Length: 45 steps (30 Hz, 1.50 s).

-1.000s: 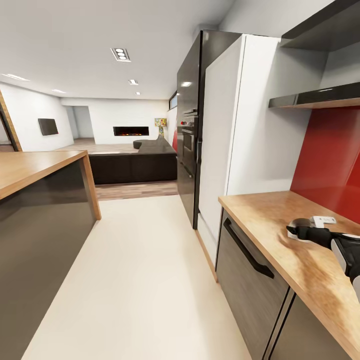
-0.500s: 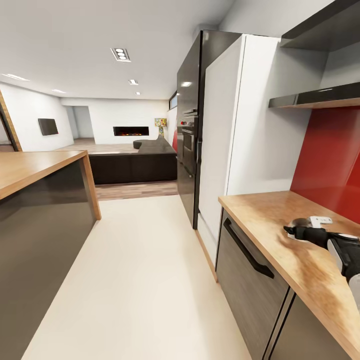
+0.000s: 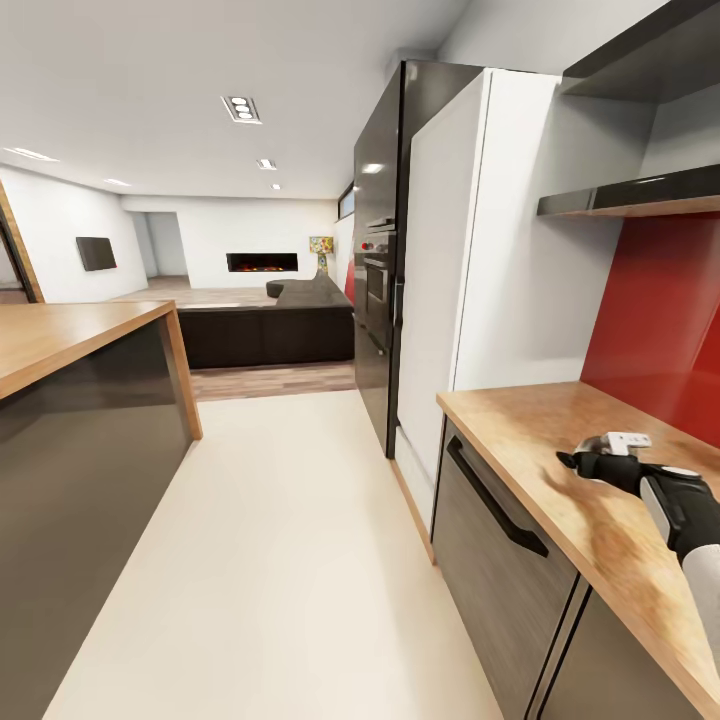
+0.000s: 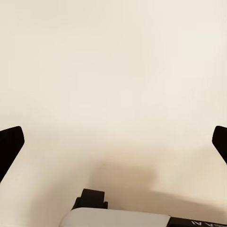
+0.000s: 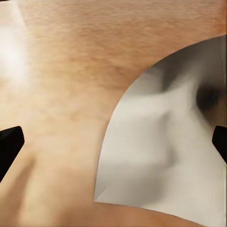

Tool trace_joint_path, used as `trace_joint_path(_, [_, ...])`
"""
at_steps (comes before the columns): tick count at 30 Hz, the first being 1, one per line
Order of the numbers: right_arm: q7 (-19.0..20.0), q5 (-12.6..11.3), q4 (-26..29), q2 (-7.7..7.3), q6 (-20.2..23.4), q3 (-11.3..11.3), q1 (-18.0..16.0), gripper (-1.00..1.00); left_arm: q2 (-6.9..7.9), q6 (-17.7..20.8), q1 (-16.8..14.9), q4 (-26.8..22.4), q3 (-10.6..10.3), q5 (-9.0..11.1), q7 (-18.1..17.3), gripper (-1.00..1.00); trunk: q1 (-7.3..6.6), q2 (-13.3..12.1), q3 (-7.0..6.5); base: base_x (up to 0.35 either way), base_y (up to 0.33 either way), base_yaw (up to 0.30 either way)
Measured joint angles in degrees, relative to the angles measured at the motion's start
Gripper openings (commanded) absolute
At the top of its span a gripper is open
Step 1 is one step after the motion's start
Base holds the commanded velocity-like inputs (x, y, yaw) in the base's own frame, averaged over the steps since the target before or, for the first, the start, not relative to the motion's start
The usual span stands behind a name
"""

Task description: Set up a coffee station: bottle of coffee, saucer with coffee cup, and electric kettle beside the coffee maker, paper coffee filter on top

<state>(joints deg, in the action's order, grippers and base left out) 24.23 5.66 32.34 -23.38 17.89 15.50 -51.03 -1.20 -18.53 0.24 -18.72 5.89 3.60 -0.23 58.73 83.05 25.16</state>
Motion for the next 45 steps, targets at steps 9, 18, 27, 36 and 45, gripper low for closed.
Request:
trace_joint_path(9, [-5.76,-0.11,0.07,1.2,0.13,0.11,0.0,1.0,0.0,-0.06,0.0,0.0,-0.08,-0.02,-0.1,1.0,0.0,0.0,0.0,0.0,0.0,0.0])
trace_joint_path(18, [-11.09,-0.2,0.09,2.59,0.2,0.21,0.0,1.0,-0.03,-0.06,0.0,0.0,-0.25,-0.09,-0.16,1.0,0.0,0.0,0.0,0.0,0.0,0.0])
trace_joint_path(27, [-16.43,-0.23,0.9,5.0,0.19,0.25,-0.01,1.0,-0.09,-0.06,0.0,0.0,-0.26,-0.1,-0.18,1.0,0.0,0.0,0.0,0.0,0.0,0.0])
trace_joint_path(36, [-18.6,-0.21,0.98,5.49,0.19,0.25,-0.01,1.0,-0.09,-0.06,0.0,0.0,-0.26,-0.1,-0.17,1.0,0.0,0.0,0.0,0.0,0.0,0.0])
trace_joint_path(45, [-22.03,-0.19,1.19,6.62,0.16,0.38,-0.02,1.0,-0.09,-0.06,0.0,0.0,-0.26,-0.1,-0.19,1.0,0.0,0.0,0.0,0.0,0.0,0.0])
